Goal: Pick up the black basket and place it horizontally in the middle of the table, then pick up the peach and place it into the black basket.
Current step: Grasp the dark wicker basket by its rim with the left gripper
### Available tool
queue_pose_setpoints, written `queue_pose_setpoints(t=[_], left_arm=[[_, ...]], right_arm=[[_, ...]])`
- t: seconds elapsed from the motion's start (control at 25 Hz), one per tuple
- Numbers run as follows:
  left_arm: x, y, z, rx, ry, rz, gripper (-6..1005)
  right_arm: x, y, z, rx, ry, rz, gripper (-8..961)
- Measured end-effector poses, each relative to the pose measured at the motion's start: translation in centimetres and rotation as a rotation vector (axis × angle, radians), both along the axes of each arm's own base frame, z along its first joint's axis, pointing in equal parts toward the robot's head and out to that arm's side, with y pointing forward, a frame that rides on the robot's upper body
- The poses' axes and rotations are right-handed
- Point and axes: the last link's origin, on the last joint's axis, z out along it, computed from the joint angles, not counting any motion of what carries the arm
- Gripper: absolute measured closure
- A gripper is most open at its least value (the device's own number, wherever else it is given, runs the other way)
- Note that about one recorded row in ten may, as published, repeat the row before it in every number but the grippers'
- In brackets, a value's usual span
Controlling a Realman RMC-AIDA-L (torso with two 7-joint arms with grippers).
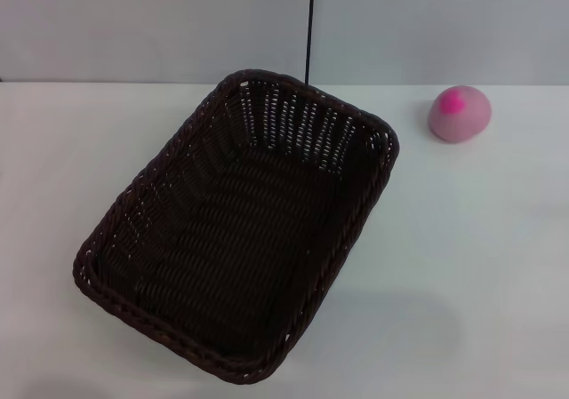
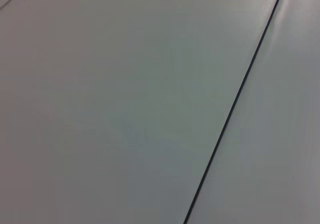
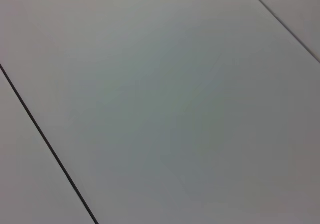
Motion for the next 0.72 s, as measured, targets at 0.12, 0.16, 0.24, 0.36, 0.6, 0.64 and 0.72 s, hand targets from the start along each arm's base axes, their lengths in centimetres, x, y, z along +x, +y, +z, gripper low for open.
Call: queue_pose_setpoints(t=[0.12, 0.16, 0.24, 0.36, 0.6, 0.64, 0.72], left_arm=[[0.2, 0.1, -0.2, -0.014, 0.002, -0.016, 848], [0.3, 0.1, -0.2, -0.018, 0.003, -0.02, 813], [0.4, 0.2, -0.2, -0.032, 0.007, -0.036, 743], [0.7, 0.3, -0.3, -0.06, 0.009, -0.062, 638], [1.9, 1.7, 0.3, -0.202, 0.059, -0.19, 390], [2.1, 2.3, 1.3, -0.269, 0.066, -0.243, 372], [2.3, 2.5, 1.6, -0.302, 0.068, -0.268, 334]], right_arm=[[0.0, 0.0, 0.0, -0.001, 0.001, -0.001, 346], [0.0, 0.0, 0.0, -0.001, 0.001, -0.001, 346], [0.0, 0.0, 0.0, 0.001, 0.002, -0.002, 346], [0.0, 0.0, 0.0, -0.001, 0.002, -0.001, 346], [-0.1, 0.1, -0.1, -0.008, 0.0, 0.004, 346], [-0.1, 0.2, -0.2, -0.011, 0.0, 0.003, 346], [0.0, 0.2, -0.2, -0.014, 0.002, -0.002, 346]])
